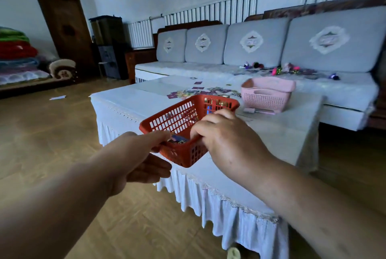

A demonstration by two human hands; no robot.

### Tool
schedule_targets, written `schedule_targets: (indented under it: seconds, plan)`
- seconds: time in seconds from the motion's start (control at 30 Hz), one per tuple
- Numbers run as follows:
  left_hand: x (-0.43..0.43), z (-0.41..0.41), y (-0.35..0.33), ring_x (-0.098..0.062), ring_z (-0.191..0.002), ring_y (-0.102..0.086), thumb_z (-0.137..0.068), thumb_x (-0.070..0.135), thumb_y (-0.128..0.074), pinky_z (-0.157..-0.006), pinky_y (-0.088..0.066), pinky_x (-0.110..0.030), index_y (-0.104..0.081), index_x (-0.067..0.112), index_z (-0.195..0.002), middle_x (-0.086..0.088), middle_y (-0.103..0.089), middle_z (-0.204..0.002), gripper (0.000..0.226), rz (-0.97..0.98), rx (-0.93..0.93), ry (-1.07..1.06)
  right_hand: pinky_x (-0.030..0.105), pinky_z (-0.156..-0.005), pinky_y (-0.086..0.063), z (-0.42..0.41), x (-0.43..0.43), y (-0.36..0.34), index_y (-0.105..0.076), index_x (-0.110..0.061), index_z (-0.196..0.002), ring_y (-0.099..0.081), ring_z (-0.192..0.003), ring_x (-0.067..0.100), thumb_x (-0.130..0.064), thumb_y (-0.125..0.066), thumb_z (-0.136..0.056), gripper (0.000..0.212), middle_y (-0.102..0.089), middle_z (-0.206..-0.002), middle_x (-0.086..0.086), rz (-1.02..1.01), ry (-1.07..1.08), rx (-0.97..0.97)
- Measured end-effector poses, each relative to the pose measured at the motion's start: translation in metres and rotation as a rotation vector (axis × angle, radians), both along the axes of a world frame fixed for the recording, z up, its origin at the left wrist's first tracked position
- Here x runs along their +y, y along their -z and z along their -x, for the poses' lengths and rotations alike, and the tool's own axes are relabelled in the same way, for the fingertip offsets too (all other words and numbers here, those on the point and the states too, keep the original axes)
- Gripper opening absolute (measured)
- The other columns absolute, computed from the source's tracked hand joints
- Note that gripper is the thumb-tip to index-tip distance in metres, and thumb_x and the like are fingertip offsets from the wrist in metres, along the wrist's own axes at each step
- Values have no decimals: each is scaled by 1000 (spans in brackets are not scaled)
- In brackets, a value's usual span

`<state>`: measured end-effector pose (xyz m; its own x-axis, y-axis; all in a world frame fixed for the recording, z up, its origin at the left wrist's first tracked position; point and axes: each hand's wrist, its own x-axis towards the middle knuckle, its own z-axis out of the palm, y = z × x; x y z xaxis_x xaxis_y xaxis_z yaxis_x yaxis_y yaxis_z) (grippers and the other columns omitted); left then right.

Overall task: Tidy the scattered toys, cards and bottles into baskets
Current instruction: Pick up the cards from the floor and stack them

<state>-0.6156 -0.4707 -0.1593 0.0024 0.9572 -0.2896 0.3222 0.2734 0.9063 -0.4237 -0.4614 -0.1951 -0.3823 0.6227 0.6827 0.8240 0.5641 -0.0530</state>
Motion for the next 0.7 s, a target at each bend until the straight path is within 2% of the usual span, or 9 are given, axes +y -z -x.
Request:
schedule_targets:
  seconds: [0.17, 0.3, 0.43, 0.53, 0.63, 0.7]
  plan:
    - [-4, -48, -5, -28, -71, -74, -88, 55, -58, -63, -57, -30, -60, 8, -98, -17, -75, -76, 48, -67, 29, 146, 40, -74, -48, -55, -20, -8, -64, -29, -90, -49, -91, 20, -17, -59, -82, 16, -63, -89, -8, -28, 98, 13]
    - [9, -89, 1, -27, -71, -74, -92, 55, -54, -58, -53, -26, -58, 17, -91, -19, -74, -80, 39, -102, 33, 249, 39, -75, -47, -98, -12, -4, -67, -25, -88, -50, -93, 22, -10, -62, -81, 18, -64, -91, -5, 22, 176, 37]
    - [36, -116, 13, -26, -69, -74, -95, 47, -54, -55, -54, -25, -58, 10, -110, -17, -75, -76, 40, -75, 65, 274, 33, -78, -41, -141, 18, 19, -70, -22, -91, -51, -99, 25, -1, -65, -79, 24, -65, -97, -2, 150, 256, 17]
    - [55, -128, 23, -22, -63, -74, -96, 37, -55, -55, -55, -25, -61, 6, -111, -13, -74, -71, 35, -77, 114, 263, 27, -78, -35, -163, 39, 40, -72, -18, -93, -51, -102, 27, 0, -68, -76, 25, -65, -100, 3, 241, 303, 5]
    - [72, -137, 31, -21, -62, -73, -96, 29, -56, -53, -55, -25, -62, 4, -105, -11, -75, -72, 27, -101, 123, 217, 37, -89, -44, -176, 55, 51, -71, -19, -99, -50, -107, 26, 2, -65, -76, 31, -64, -105, 2, 342, 289, -8]
    - [82, -141, 34, -20, -59, -72, -96, 22, -55, -53, -54, -25, -63, 6, -97, -11, -75, -71, 18, -149, 98, 178, 37, -102, -39, -182, 58, 50, -63, -24, -115, -42, -121, 18, 2, -58, -81, 43, -56, -122, -4, 384, 328, -64]
